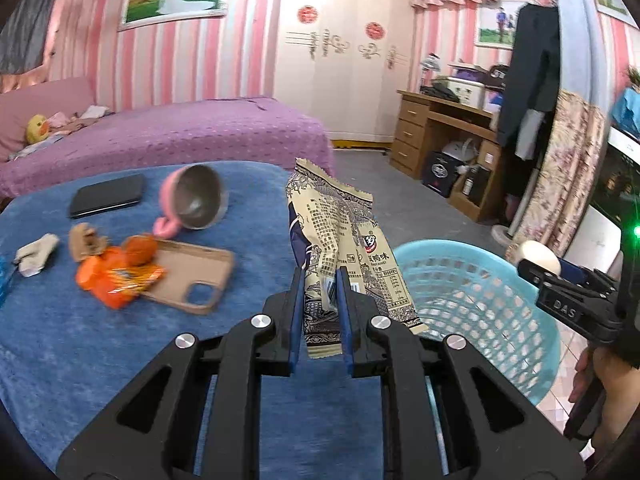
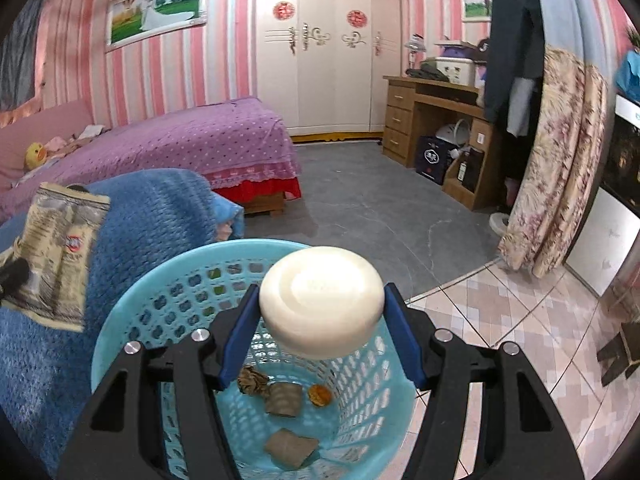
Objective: Collect trash
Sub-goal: 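Carry the wrapper and white soap bar over the blue basket and open both grippers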
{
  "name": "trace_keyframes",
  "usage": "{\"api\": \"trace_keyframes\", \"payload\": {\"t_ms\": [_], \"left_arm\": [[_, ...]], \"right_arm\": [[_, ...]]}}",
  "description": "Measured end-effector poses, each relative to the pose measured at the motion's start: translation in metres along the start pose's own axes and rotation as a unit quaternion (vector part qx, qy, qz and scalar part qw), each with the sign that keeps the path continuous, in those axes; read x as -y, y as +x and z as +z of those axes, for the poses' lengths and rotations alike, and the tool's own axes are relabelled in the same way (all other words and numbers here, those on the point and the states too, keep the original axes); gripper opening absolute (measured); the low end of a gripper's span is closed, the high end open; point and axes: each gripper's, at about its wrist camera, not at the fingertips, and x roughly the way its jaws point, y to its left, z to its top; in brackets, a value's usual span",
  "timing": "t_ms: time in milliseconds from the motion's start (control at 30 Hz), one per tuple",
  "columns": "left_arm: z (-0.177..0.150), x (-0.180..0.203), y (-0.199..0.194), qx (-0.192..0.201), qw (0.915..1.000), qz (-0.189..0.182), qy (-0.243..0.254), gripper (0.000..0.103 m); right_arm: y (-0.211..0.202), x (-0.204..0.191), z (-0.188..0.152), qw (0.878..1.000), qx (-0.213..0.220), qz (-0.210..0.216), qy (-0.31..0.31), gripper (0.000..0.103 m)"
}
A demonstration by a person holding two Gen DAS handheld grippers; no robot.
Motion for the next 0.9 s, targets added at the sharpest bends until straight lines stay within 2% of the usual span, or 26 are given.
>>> {"api": "trace_keyframes", "payload": {"t_ms": [267, 367, 433, 467, 533, 633, 900], "left_arm": [[-0.009, 0.051, 0.023, -0.021, 0.9988, -0.022, 0.038, 0.017], [-0.009, 0.057, 0.032, -0.032, 0.9985, -0.026, 0.037, 0.027], [-0.009, 0.055, 0.037, -0.040, 0.9984, -0.030, 0.027, 0.050], [-0.009, 0.055, 0.038, -0.041, 0.9985, -0.027, 0.025, 0.056], [-0.008, 0.050, 0.036, -0.032, 0.9992, -0.011, 0.020, 0.077], [-0.004, 0.039, 0.031, -0.019, 0.9996, 0.011, 0.016, 0.090], [0.005, -0.001, 0.024, -0.017, 0.9984, 0.054, 0.009, 0.095]], "right_arm": [[0.008, 0.015, -0.005, 1.000, -0.007, -0.005, 0.005, 0.061], [0.010, 0.018, -0.007, 1.000, -0.010, -0.005, 0.009, 0.061], [0.011, 0.020, -0.008, 1.000, -0.011, -0.005, 0.011, 0.061], [0.011, 0.020, -0.008, 1.000, -0.012, -0.005, 0.011, 0.061], [0.013, 0.020, -0.009, 1.000, -0.014, -0.006, 0.010, 0.061], [0.014, 0.019, -0.008, 1.000, -0.014, -0.007, 0.007, 0.061], [0.014, 0.001, -0.005, 1.000, -0.013, 0.000, -0.007, 0.061]]}}
